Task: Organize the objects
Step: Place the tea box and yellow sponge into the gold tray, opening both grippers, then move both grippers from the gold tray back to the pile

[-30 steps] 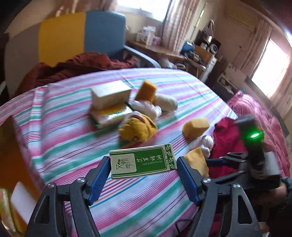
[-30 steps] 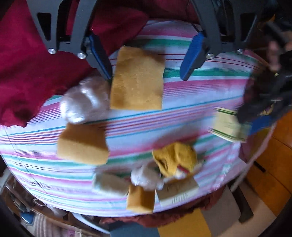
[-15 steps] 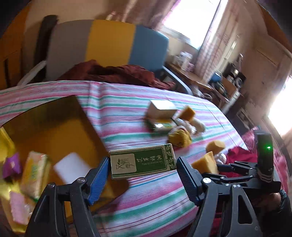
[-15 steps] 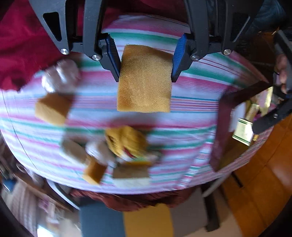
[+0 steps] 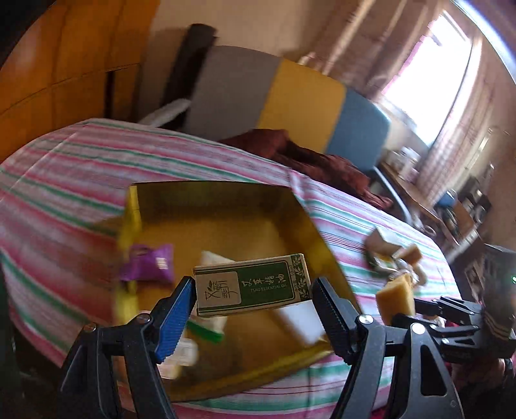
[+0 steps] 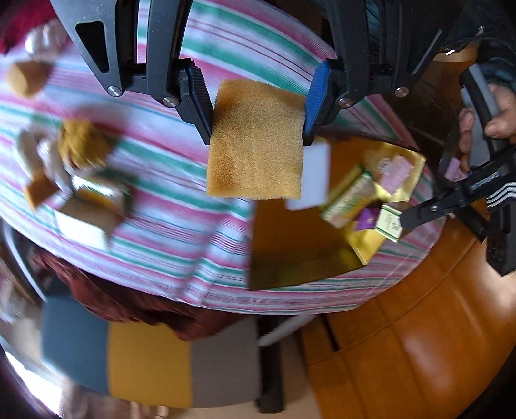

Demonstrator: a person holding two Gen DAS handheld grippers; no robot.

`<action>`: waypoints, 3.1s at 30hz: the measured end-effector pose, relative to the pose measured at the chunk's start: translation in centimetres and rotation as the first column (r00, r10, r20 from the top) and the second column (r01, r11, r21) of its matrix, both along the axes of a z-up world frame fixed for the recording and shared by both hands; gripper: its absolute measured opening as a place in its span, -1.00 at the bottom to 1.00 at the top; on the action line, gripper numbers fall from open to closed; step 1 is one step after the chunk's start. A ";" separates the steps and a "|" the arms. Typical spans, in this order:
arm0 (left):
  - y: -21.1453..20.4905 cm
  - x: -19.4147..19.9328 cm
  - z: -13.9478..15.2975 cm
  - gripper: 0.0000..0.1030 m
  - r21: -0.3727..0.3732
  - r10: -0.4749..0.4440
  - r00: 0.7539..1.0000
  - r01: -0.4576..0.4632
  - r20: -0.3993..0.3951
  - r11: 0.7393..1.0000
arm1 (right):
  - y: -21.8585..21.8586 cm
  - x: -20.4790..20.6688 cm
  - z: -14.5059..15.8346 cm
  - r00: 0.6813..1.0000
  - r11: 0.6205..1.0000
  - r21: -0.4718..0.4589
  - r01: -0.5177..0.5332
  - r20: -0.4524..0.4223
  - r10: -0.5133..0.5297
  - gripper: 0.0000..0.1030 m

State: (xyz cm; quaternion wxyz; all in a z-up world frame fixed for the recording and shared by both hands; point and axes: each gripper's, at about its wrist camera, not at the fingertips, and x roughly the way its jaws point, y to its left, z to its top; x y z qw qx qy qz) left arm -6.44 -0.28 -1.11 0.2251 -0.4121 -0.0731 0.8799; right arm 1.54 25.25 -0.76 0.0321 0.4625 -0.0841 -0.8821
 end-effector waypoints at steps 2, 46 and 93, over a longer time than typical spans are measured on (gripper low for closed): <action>-1.1 -0.7 -0.1 0.45 -0.001 0.026 1.000 -0.026 0.001 1.000 | -1.5 -1.1 0.0 0.999 0.999 0.008 -0.038 -0.006 0.038 0.03; -1.9 0.3 0.4 0.60 -0.125 0.156 0.984 -0.166 -0.084 0.978 | -1.6 -7.0 -2.2 0.995 0.994 0.025 0.103 -0.012 -0.102 0.84; 10.9 5.3 0.3 0.49 -0.174 -0.240 0.970 0.231 -0.036 0.957 | 14.4 10.0 -2.5 0.844 0.845 0.036 0.534 0.029 -0.535 0.88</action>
